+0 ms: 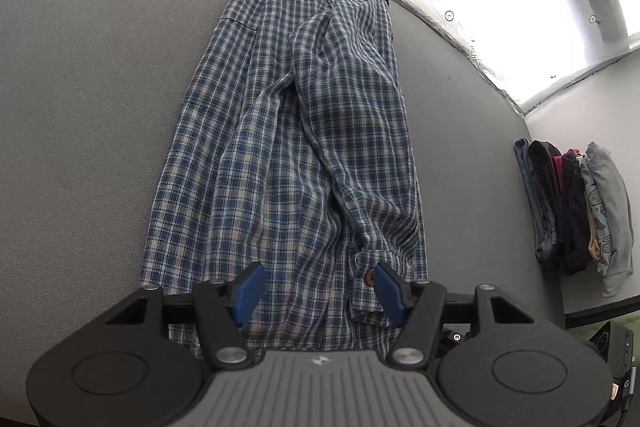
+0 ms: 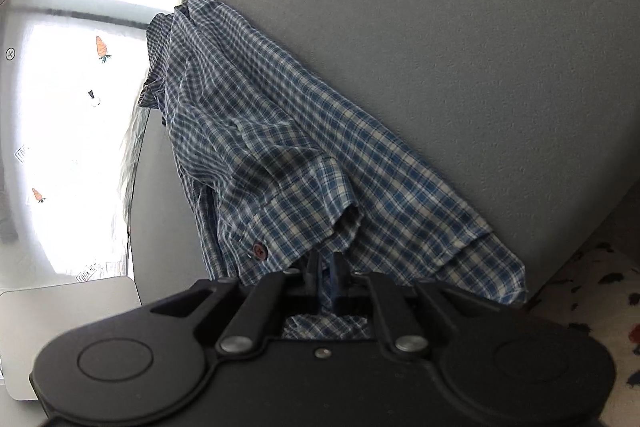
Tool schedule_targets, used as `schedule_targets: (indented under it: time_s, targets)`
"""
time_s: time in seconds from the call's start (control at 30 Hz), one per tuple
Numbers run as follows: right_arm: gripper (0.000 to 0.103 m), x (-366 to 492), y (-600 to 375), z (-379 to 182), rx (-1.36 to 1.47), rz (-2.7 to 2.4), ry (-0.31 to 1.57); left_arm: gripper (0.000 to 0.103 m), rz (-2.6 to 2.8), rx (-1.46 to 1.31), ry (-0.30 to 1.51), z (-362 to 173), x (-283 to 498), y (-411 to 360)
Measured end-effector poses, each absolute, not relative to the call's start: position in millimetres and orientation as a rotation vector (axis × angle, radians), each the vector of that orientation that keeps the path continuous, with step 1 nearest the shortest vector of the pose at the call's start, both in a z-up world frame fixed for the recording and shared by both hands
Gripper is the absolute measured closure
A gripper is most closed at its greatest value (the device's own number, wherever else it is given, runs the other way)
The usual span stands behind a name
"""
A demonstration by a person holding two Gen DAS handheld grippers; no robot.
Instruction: Fold clothes
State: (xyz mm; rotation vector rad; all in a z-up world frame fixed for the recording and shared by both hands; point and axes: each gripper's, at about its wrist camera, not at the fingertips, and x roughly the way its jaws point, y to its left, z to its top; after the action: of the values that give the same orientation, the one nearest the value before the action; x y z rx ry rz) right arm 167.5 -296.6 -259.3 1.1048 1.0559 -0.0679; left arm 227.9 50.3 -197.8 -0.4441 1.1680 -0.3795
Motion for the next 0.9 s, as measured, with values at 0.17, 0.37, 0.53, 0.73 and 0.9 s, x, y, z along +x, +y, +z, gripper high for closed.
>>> schedule_targets:
  time_s: [0.17,0.37,0.53,0.73,0.9]
  targets:
    - [0.098,185.9,-296.1,-244.1,1.022,-0.009,0.989,0.042,-0.347,-0.449,1.139,-190.1,229.1,54.4]
    - [0.1,215.7,-284.8,-226.6,0.823,0.034,0.955,0.044,-0.315,-0.461,1.081,-178.9,233.8,57.9]
    - [0.1,236.7,-269.3,-206.4,0.575,0.078,0.886,0.065,-0.309,-0.491,1.038,-171.9,249.1,52.0]
    - [0.1,266.7,-257.7,-199.4,0.44,0.129,0.818,0.077,-0.325,-0.478,1.021,-170.9,286.6,29.6]
    - [0.1,307.9,-251.9,-204.0,0.433,0.156,0.803,0.076,-0.347,-0.425,1.009,-175.2,331.2,11.5]
